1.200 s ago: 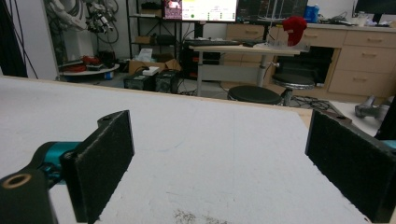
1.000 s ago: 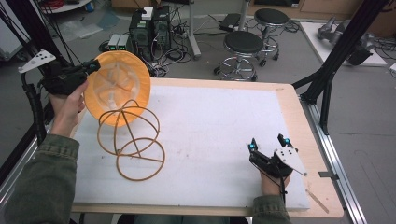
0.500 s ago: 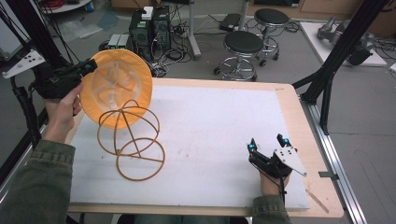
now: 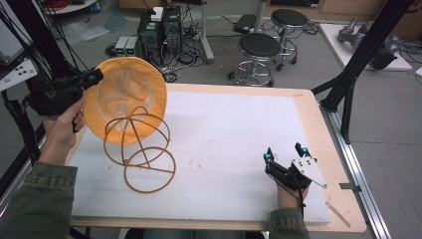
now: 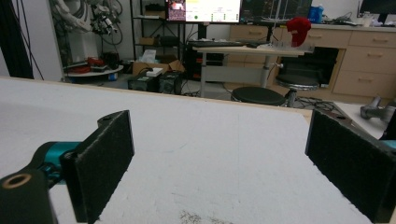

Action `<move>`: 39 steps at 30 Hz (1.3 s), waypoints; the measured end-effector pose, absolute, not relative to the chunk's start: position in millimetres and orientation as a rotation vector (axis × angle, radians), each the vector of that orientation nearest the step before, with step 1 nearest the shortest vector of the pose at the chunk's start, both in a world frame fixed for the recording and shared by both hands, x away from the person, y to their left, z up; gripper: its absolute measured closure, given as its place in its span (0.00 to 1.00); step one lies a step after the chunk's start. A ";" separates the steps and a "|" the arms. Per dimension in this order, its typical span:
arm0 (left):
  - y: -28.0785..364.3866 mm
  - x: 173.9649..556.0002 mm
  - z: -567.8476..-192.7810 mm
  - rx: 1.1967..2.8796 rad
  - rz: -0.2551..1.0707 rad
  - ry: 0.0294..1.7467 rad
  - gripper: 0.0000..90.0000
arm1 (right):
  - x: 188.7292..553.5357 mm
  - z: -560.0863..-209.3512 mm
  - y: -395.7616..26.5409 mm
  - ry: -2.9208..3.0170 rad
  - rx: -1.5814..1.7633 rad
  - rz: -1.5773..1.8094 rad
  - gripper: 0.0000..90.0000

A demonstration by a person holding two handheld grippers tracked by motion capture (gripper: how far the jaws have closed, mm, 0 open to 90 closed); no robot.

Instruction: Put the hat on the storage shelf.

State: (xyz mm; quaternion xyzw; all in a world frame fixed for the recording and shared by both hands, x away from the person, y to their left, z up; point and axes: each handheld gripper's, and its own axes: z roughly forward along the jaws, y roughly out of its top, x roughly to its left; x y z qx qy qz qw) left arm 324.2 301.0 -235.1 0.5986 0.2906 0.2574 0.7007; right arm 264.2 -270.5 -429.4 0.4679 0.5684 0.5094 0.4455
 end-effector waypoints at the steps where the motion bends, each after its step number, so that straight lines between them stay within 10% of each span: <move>1: 300.1 321.7 -235.8 1.331 0.570 0.639 0.96 | 264.4 -429.4 -270.9 1.407 1.154 1.260 0.08; 39: 255.0 249.1 -241.7 1.375 0.417 0.416 0.96 | 264.2 -429.5 -268.2 1.417 1.147 1.260 0.08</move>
